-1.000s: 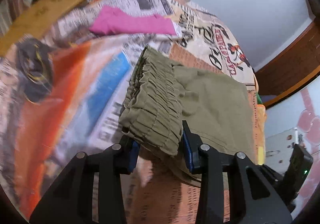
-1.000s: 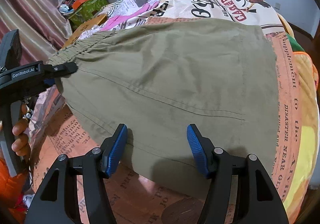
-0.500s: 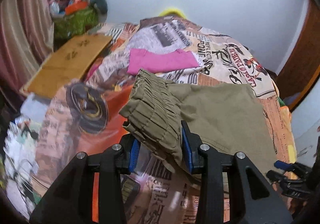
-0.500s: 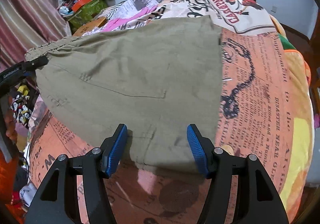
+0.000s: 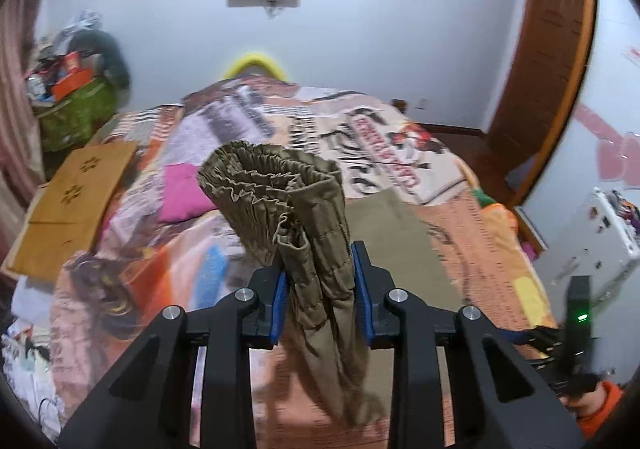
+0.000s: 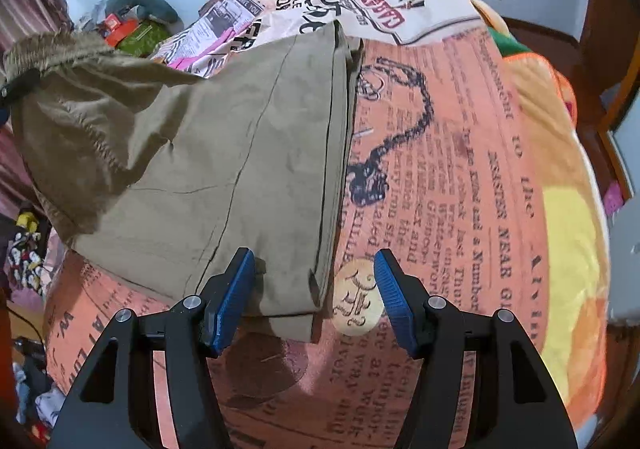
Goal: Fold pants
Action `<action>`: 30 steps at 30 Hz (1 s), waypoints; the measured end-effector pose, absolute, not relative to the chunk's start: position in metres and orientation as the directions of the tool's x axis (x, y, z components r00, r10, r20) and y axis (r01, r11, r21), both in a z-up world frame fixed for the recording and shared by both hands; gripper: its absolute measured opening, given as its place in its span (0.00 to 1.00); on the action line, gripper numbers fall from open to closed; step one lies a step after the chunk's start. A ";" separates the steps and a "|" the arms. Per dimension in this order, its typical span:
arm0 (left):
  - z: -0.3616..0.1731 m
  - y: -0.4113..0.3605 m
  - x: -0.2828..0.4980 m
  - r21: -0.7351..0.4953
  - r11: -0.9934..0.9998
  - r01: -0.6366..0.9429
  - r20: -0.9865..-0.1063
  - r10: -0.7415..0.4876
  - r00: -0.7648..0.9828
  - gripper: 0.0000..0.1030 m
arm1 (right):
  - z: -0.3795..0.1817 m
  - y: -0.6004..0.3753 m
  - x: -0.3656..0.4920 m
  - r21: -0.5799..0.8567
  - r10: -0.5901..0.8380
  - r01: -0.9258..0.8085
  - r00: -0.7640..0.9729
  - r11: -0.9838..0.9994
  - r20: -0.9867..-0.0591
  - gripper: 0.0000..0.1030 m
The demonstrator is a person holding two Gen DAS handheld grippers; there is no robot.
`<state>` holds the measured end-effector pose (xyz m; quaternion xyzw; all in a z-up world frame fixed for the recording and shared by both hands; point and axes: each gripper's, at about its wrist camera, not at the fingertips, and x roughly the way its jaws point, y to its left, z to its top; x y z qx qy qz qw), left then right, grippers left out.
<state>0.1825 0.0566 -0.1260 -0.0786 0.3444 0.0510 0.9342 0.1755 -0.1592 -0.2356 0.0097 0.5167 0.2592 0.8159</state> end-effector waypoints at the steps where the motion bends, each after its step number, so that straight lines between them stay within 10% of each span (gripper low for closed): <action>1: -0.125 0.051 0.186 -0.121 0.984 -0.130 -0.652 0.020 0.758 0.28 | -0.237 -0.161 0.175 0.286 0.434 -0.410 0.334 0.866 -0.837 0.60; 30: -0.204 -0.073 0.247 -0.193 0.955 0.226 -0.822 -0.283 0.493 0.23 | -0.242 -0.169 0.179 0.345 0.477 -0.386 0.330 0.856 -0.815 0.62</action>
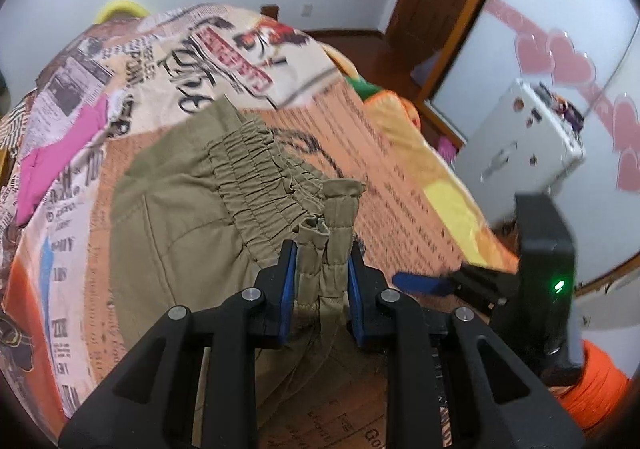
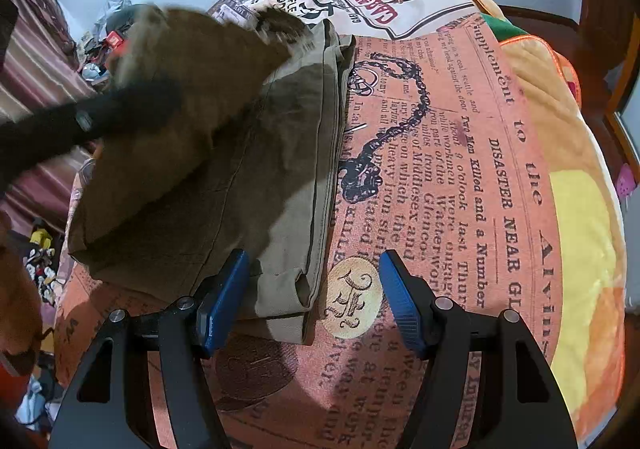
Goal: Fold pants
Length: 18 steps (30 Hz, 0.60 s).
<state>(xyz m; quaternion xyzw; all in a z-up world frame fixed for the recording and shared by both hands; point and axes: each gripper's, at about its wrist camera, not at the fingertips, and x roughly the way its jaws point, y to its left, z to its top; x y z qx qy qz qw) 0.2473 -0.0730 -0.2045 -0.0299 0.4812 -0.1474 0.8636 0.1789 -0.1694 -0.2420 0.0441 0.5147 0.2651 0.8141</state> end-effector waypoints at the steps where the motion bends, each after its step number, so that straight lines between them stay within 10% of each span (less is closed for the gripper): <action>1: -0.208 -0.076 0.247 -0.188 0.955 0.231 -0.829 -0.280 0.484 0.23 | -0.241 -0.169 0.179 0.342 0.475 -0.386 0.331 0.857 -0.816 0.62; 11: -0.208 -0.080 0.241 -0.164 0.957 0.238 -0.848 -0.260 0.462 0.26 | -0.221 -0.175 0.168 0.305 0.455 -0.391 0.382 0.868 -0.805 0.62; 18: -0.191 -0.073 0.226 -0.187 0.947 0.261 -0.824 -0.296 0.482 0.50 | -0.200 -0.185 0.165 0.286 0.443 -0.378 0.443 0.881 -0.779 0.62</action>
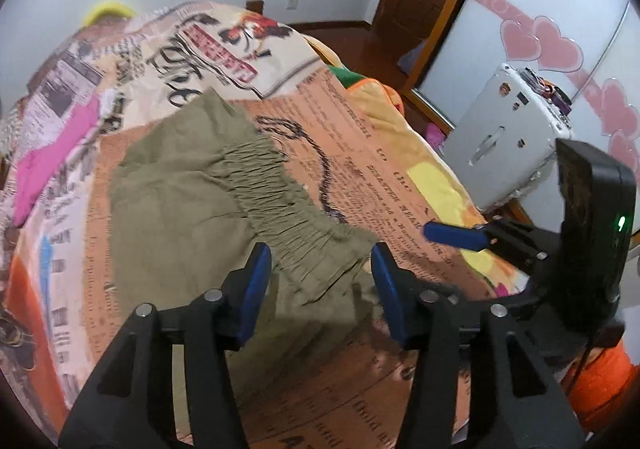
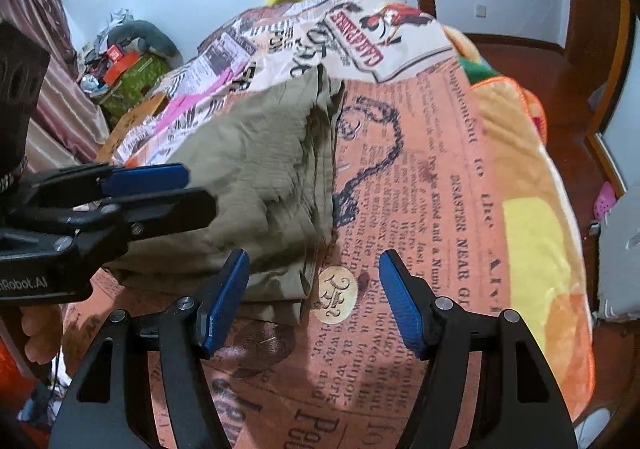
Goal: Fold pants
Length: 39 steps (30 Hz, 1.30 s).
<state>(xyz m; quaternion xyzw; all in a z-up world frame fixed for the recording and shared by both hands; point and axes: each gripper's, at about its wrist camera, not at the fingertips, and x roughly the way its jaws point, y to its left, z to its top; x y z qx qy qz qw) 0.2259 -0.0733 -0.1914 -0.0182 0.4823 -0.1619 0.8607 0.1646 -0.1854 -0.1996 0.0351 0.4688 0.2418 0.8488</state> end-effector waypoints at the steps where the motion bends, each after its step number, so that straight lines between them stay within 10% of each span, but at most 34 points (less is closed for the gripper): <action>1: -0.190 -0.068 0.224 -0.174 0.953 0.249 -0.823 -0.280 0.494 0.50 | -0.197 -0.187 0.164 0.284 0.440 -0.373 0.451 0.883 -0.776 0.62; 39: -0.205 0.063 0.245 -0.026 1.000 0.008 -0.843 -0.027 0.538 0.67 | -0.214 -0.173 0.184 0.339 0.468 -0.341 0.440 0.877 -0.767 0.72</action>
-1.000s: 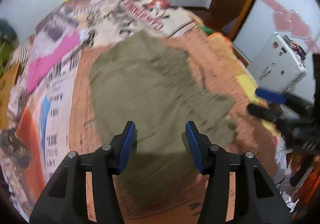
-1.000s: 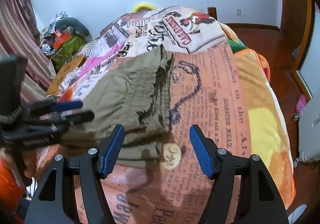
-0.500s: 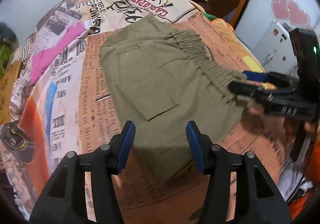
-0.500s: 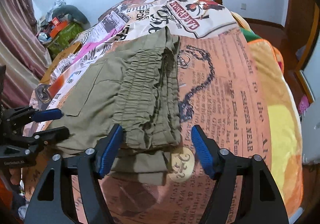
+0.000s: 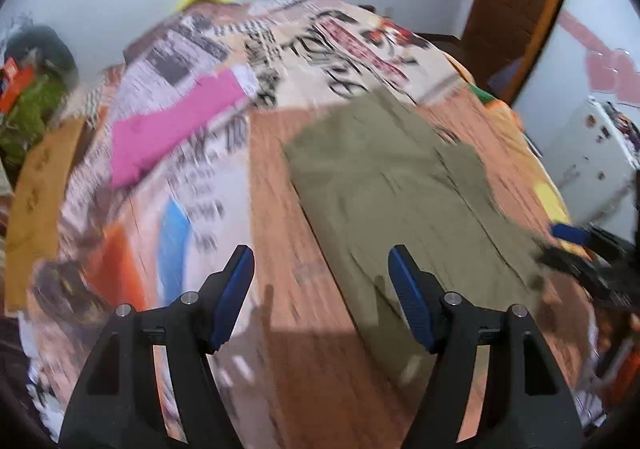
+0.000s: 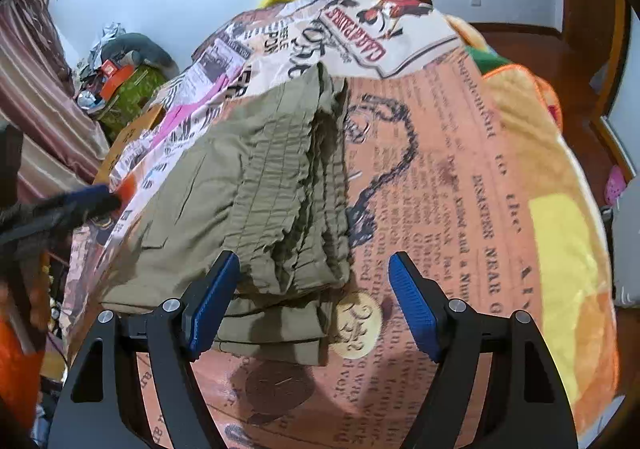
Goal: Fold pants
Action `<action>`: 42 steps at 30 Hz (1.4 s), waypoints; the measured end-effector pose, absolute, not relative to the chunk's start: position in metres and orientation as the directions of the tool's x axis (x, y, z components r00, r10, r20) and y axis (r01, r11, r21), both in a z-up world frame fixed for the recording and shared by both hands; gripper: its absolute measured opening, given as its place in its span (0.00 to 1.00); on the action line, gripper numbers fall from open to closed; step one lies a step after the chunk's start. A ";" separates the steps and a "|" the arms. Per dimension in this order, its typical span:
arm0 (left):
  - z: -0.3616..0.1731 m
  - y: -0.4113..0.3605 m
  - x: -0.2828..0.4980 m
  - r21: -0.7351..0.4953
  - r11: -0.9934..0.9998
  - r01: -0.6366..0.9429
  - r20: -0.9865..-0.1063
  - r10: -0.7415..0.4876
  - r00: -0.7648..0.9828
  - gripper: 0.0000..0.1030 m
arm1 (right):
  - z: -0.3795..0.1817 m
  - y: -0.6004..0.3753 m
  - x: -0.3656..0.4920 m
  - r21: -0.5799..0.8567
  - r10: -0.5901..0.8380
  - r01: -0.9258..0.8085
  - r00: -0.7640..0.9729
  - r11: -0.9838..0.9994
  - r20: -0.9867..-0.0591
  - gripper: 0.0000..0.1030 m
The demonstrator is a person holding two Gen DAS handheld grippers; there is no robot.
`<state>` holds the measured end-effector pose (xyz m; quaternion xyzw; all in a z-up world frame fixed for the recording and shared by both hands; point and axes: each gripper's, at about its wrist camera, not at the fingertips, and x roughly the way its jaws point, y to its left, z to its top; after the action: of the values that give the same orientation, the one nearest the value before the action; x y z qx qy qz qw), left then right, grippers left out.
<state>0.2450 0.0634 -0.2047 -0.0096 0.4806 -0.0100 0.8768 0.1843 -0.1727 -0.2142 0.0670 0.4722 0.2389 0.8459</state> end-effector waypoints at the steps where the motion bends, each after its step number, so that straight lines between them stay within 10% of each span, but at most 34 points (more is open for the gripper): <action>1: -0.205 0.068 0.259 -0.015 1.000 -0.005 -0.844 -0.010 0.536 0.67 | -0.212 -0.175 0.185 0.340 0.467 -0.336 0.449 0.878 -0.762 0.72; 19: -0.315 0.083 0.420 0.145 0.989 -0.030 -0.931 0.147 0.334 0.79 | -0.212 -0.211 0.209 0.338 0.403 -0.221 0.503 0.915 -0.764 0.72; 28: -0.303 0.064 0.381 0.311 0.946 0.092 -0.887 0.255 0.384 0.80 | -0.211 -0.208 0.205 0.344 0.421 -0.243 0.492 0.907 -0.762 0.72; 42: -0.273 0.094 0.264 0.135 0.990 -0.049 -0.916 0.143 0.376 0.80 | -0.193 -0.205 0.176 0.302 0.409 -0.281 0.521 0.911 -0.749 0.72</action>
<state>0.2640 0.0939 -0.2732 0.0423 0.5557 0.0581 0.8283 0.1756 -0.2055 -0.1928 0.0717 0.4475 0.1984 0.8691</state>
